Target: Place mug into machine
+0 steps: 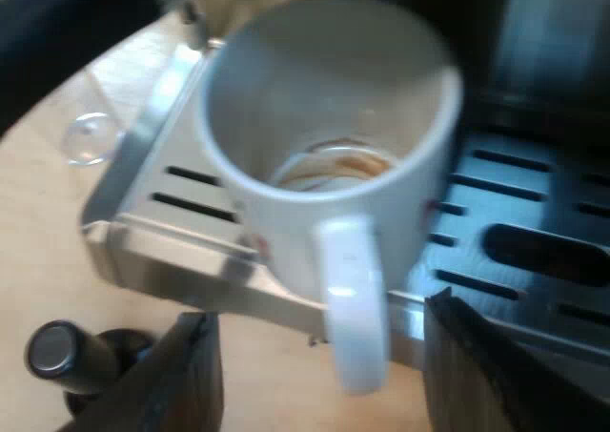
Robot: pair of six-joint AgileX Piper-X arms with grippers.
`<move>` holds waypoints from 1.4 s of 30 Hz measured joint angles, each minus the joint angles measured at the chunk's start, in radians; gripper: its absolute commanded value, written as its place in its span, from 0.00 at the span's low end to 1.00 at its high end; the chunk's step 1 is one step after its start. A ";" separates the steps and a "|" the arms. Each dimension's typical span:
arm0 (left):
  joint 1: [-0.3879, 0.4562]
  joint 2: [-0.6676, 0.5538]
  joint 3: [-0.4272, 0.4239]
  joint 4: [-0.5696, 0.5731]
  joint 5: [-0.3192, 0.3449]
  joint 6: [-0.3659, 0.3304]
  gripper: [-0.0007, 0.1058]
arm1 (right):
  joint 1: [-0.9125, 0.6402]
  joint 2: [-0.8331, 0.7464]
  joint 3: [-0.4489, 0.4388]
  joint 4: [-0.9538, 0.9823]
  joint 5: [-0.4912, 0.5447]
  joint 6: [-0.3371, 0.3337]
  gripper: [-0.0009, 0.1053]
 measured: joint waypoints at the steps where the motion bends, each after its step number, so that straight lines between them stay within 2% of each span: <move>1: 0.000 0.000 0.000 0.000 0.000 0.000 0.97 | 0.003 -0.016 0.011 0.007 0.003 0.000 0.46; 6: 0.000 0.000 0.000 0.000 0.002 0.000 0.97 | 0.024 -0.100 0.101 -0.005 0.035 0.000 0.46; 15: 0.000 0.000 0.000 0.000 0.002 0.000 0.97 | 0.035 -0.168 0.263 -0.220 0.046 -0.003 0.45; 20: 0.000 0.000 0.000 0.000 0.002 0.000 0.97 | 0.035 -0.166 0.368 -0.404 0.055 -0.045 0.42; 23: 0.000 0.000 0.000 0.000 0.002 0.000 0.97 | 0.035 -0.144 0.436 -0.585 0.050 -0.114 0.42; 26: 0.000 0.000 0.000 0.000 0.004 0.000 0.97 | 0.035 -0.111 0.456 -0.689 0.012 -0.180 0.42; 29: 0.000 0.000 0.000 0.000 0.003 0.000 0.97 | 0.035 -0.072 0.455 -0.760 -0.010 -0.218 0.42; 33: 0.000 0.000 0.000 0.000 0.003 0.000 0.97 | 0.035 -0.019 0.455 -0.851 -0.001 -0.232 0.42; 37: 0.000 0.000 0.000 0.000 0.003 0.000 0.97 | 0.035 0.017 0.455 -0.904 0.111 -0.232 0.42; 42: 0.000 0.000 0.000 0.000 0.003 0.000 0.97 | 0.033 0.036 0.455 -0.908 0.101 -0.232 0.42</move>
